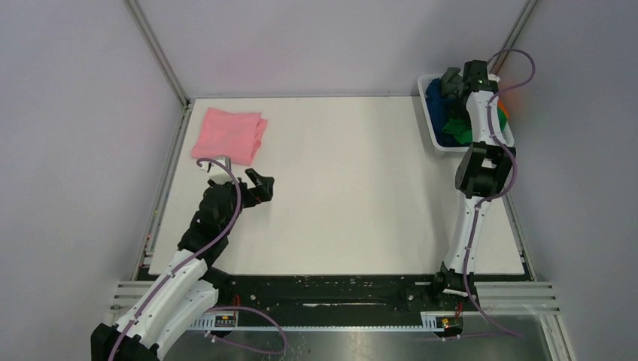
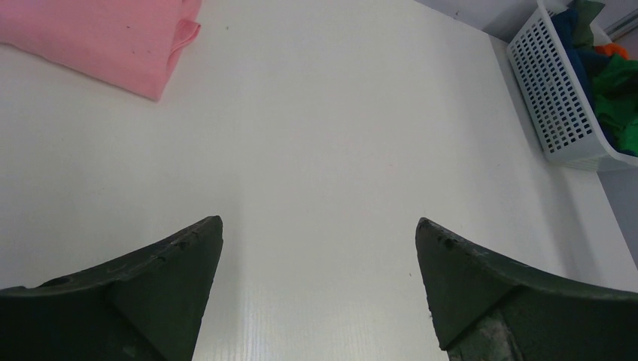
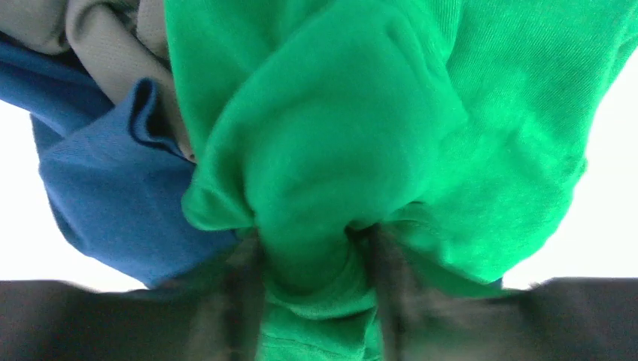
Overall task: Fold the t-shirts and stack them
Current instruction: Grab crumpled tshirt from bin with the right arm, then move the tshirt to the center of the board
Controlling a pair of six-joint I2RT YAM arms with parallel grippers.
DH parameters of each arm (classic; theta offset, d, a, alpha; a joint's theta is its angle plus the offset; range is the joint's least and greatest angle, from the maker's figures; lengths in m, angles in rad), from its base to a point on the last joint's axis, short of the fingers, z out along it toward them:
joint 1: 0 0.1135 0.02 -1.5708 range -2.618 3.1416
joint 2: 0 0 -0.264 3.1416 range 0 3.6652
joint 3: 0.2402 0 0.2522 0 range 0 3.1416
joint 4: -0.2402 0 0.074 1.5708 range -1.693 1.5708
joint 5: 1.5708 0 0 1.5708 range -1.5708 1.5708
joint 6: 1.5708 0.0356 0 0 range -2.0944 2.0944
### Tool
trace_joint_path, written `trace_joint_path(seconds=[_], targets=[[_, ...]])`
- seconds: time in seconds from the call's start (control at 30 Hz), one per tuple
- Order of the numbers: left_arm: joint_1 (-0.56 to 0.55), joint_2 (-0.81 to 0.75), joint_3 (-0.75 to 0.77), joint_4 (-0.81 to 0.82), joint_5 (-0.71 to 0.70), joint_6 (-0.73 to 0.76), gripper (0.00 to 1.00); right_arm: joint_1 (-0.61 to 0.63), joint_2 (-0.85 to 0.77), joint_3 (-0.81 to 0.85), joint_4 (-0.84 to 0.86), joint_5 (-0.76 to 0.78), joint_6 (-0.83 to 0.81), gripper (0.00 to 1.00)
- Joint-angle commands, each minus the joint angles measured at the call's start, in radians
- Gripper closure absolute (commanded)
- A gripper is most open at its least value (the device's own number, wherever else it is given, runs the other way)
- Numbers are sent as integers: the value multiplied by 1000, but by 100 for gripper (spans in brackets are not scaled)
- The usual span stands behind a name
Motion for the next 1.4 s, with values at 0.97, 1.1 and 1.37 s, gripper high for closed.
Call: trace_joint_path(seconds=[0.97, 1.1, 1.37], targets=[[-1, -203, 135, -444, 3, -255, 1, 554, -896, -44, 112, -964, 48, 100], [-1, -301, 134, -550, -38, -307, 1, 557, -1001, -359, 174, -880, 63, 98], [-2, -352, 134, -695, -93, -347, 1, 484, -1342, -1275, 348, -314, 52, 43]])
